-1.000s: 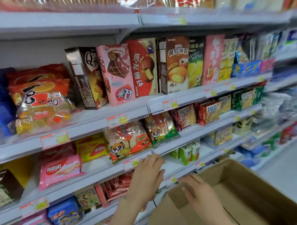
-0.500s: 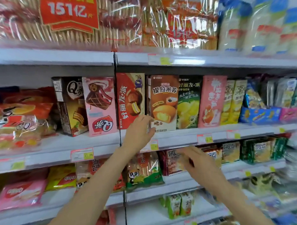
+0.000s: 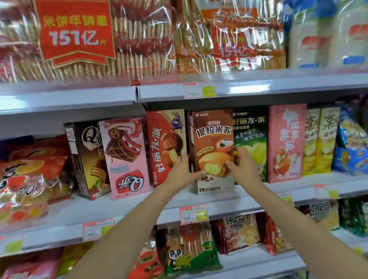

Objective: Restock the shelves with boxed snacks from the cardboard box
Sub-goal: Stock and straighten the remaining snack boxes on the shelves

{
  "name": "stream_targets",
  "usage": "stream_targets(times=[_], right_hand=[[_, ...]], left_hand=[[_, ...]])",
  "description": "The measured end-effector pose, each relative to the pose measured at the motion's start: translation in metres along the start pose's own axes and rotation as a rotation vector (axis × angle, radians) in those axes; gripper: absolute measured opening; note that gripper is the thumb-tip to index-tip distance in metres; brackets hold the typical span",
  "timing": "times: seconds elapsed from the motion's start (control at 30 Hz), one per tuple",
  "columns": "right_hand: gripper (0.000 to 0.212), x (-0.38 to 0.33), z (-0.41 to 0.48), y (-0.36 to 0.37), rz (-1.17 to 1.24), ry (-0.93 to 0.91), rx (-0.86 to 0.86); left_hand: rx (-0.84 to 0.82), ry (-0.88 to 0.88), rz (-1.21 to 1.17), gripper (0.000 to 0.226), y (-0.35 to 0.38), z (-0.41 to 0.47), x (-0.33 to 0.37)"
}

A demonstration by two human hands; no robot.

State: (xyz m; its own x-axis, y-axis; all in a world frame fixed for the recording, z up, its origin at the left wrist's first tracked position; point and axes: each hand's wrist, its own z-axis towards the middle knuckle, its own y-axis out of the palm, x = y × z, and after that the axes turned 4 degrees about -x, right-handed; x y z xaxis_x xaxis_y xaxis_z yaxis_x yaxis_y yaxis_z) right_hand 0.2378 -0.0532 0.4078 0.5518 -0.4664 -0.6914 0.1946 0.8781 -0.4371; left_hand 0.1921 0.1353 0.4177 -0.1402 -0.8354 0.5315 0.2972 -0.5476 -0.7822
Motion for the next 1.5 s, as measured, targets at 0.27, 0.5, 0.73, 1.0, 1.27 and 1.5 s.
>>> stream_targets(times=[0.27, 0.5, 0.73, 1.0, 1.27, 1.5], right_hand=[[0.031, 0.009, -0.002, 0.005, -0.05, -0.009, 0.036], [0.028, -0.057, -0.055, 0.02, -0.122, -0.572, 0.361], [0.033, -0.109, -0.045, 0.109, 0.083, -0.306, -0.304], [0.044, -0.127, -0.025, 0.163, 0.216, 0.093, -0.494], [0.041, -0.138, -0.041, 0.156, 0.398, 0.059, -0.378], [0.05, -0.156, -0.073, 0.083, -0.18, -0.934, 0.506]], left_hand=[[0.029, 0.074, 0.111, 0.065, 0.004, -0.016, -0.001], [0.703, 0.13, 0.283, 0.03, -0.033, -0.064, -0.047], [0.946, -0.2, 0.142, 0.057, -0.083, -0.074, -0.098], [0.458, -0.269, -0.038, 0.057, -0.105, -0.069, -0.137], [0.421, 0.094, -0.401, 0.062, -0.123, -0.101, -0.139], [0.487, 0.411, 0.239, 0.07, -0.169, -0.133, -0.12]])
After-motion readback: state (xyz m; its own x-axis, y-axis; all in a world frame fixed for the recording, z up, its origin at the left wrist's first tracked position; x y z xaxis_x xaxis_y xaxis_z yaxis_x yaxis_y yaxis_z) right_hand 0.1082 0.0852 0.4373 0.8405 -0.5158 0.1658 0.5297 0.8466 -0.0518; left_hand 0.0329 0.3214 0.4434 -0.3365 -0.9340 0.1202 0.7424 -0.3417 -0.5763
